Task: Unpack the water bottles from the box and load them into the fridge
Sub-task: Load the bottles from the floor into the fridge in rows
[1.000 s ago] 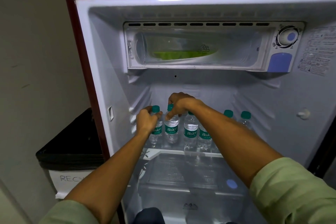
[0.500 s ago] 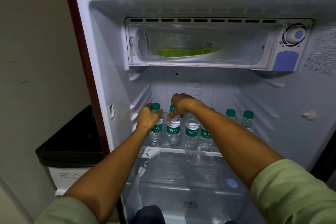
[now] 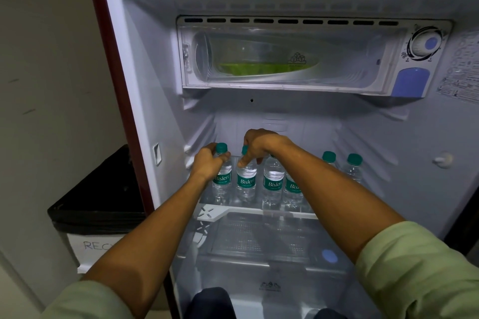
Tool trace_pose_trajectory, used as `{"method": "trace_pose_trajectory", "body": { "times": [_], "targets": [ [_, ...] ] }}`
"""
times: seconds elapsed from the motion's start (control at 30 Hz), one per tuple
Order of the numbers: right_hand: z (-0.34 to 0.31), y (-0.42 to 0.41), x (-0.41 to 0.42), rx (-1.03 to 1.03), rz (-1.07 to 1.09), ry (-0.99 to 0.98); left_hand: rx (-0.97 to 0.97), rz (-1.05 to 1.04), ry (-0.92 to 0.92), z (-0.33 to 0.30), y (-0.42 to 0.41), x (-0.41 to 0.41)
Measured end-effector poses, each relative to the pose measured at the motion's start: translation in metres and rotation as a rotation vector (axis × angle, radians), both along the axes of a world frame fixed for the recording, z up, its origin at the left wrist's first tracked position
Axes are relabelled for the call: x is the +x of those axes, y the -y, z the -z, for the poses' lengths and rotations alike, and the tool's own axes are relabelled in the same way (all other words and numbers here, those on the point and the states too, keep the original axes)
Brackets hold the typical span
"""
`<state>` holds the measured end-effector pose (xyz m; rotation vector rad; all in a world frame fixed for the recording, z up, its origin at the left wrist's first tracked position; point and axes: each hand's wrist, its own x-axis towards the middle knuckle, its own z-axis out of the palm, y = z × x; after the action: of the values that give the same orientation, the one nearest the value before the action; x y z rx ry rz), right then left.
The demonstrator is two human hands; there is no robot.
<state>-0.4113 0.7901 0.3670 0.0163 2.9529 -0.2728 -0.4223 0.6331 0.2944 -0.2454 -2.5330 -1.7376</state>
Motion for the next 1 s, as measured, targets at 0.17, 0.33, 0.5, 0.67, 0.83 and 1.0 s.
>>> {"method": "trace_pose_trajectory", "body": {
  "times": [0.17,0.33,0.5,0.67,0.83,1.0],
  "targets": [
    [0.001,0.003,-0.001,-0.004,0.027,0.008,-0.006,0.013,-0.006,-0.001,0.002,0.001],
    [0.001,0.004,0.001,-0.014,0.027,-0.005,-0.005,0.041,0.011,-0.002,0.003,0.001],
    [0.002,0.003,0.002,-0.034,0.037,-0.012,-0.008,0.057,0.021,-0.003,0.003,0.002],
    [0.001,0.005,0.002,-0.038,0.050,-0.004,-0.011,0.069,0.041,-0.005,0.003,0.002],
    [0.001,0.007,0.005,-0.067,0.048,0.002,0.002,0.046,0.043,-0.005,0.004,0.004],
    [-0.004,0.008,0.009,-0.027,-0.005,-0.032,0.010,0.005,-0.033,-0.004,-0.002,0.013]
  ]
}}
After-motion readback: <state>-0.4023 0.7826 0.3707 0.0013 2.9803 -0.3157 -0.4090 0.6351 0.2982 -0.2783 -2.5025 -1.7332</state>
